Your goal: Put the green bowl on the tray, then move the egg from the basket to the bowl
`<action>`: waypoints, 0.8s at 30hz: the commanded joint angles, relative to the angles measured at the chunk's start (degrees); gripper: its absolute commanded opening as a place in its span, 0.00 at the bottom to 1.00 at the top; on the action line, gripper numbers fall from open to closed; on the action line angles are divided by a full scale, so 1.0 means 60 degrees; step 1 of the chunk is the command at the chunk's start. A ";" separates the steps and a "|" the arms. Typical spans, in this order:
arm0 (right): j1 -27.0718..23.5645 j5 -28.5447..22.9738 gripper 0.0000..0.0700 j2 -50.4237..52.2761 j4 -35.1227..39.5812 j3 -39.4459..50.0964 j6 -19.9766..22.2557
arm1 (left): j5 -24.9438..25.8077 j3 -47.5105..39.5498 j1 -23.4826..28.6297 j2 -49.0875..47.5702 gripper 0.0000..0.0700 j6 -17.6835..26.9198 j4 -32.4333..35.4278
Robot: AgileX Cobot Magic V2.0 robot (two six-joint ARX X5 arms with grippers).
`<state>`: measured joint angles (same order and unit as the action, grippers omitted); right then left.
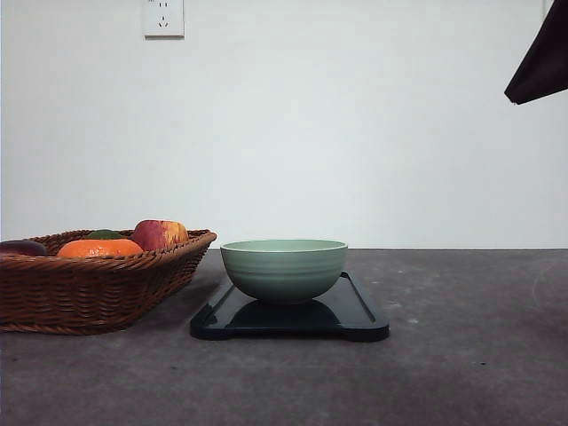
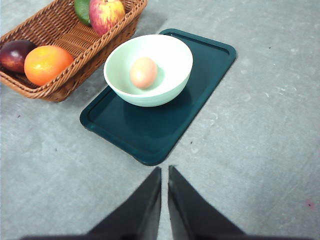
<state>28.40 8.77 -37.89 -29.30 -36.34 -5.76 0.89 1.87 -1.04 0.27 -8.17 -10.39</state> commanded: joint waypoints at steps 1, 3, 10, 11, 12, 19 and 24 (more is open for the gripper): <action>0.0058 -0.0026 0.02 -0.0029 0.0102 -0.0066 0.0080 | 0.0036 -0.0186 -0.0018 -0.0007 0.00 -0.0011 -0.0055; 0.0055 -0.0100 0.02 -0.0029 0.0250 -0.0066 0.0430 | 0.0036 -0.0186 -0.0018 -0.0007 0.00 -0.0011 -0.0055; -0.0281 -0.0717 0.02 0.0705 0.1277 0.1036 0.1602 | 0.0036 -0.0186 -0.0018 -0.0007 0.00 -0.0011 -0.0055; -0.0476 -0.0717 0.02 0.0986 0.1583 0.1404 0.1602 | 0.0036 -0.0186 -0.0018 -0.0007 0.00 -0.0011 -0.0055; -0.0671 -0.0717 0.02 0.1274 0.1898 0.1770 0.1599 | 0.0036 -0.0186 -0.0018 -0.0007 0.00 -0.0011 -0.0055; -0.2527 -0.0797 0.02 0.3554 0.3391 0.4013 0.1606 | 0.0036 -0.0186 -0.0018 -0.0007 0.00 -0.0011 -0.0055; -0.3693 -0.0797 0.02 0.4796 0.3381 0.4686 0.1606 | 0.0036 -0.0186 -0.0018 -0.0007 0.00 -0.0011 -0.0055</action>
<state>6.66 4.17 -9.68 -9.93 -8.53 3.25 0.91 1.87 -1.04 0.27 -8.19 -10.39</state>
